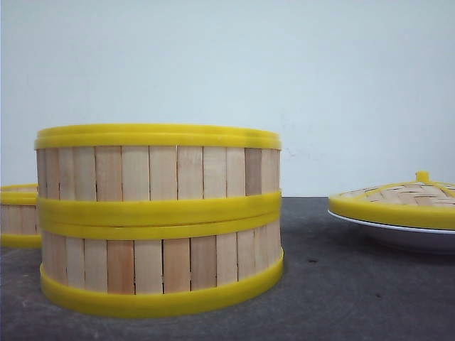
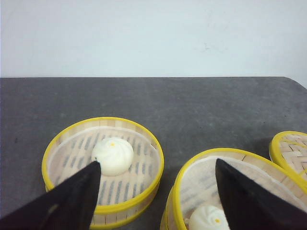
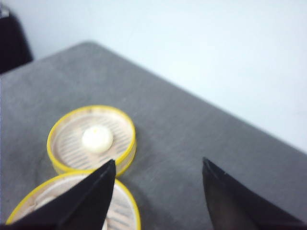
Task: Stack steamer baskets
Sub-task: 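Move the left gripper to the rim of the one-bun basket and grasp it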
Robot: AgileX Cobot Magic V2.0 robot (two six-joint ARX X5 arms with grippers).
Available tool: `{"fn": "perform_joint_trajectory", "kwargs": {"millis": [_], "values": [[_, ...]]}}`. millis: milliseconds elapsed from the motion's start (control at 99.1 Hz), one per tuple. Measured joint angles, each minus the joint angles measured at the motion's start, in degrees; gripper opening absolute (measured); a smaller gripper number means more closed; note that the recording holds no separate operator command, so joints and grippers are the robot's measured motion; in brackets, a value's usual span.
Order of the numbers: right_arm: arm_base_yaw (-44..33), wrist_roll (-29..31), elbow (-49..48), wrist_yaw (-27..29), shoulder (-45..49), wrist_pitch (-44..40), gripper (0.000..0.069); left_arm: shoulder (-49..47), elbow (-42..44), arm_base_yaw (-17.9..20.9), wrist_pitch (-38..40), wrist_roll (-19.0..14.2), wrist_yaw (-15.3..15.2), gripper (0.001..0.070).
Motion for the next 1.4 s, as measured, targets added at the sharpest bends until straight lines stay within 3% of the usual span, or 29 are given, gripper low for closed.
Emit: {"fn": "perform_joint_trajectory", "kwargs": {"millis": [182, 333, 434, 555, 676, 898, 1140, 1402], "values": [[0.0, 0.0, -1.6, 2.6, -7.0, -3.7, 0.035, 3.5, 0.0, 0.0, 1.6, 0.0, -0.2, 0.0462], [0.0, 0.0, -11.5, 4.9, -15.8, -3.2, 0.035, 7.2, 0.0, 0.0, 4.0, 0.0, -0.6, 0.0462], [0.0, 0.9, -19.9, 5.7, -22.3, -1.9, 0.035, 10.3, 0.0, 0.0, 6.0, 0.0, -3.5, 0.0457], [0.0, 3.5, -29.6, 5.7, -29.7, -1.3, 0.035, 14.9, 0.0, 0.4, 7.5, 0.0, -7.6, 0.04], [0.0, 6.3, -35.7, 5.7, -34.9, -2.0, 0.035, 21.1, 1.2, 1.7, 7.3, 0.0, -9.4, 0.0386], [0.0, 9.1, -37.0, 5.7, -38.8, -3.6, 0.035, 33.8, 10.5, 5.2, 5.9, -1.1, -10.8, 0.0386], [0.0, 9.5, -37.0, 5.7, -39.1, -3.7, 0.035, 48.7, 22.6, 9.7, -4.2, -3.5, -10.9, 0.0386], [0.0, 9.5, -37.0, 5.7, -39.1, -3.7, 0.035, 58.3, 25.1, 11.9, -7.0, -5.5, -10.9, 0.0386]]}}
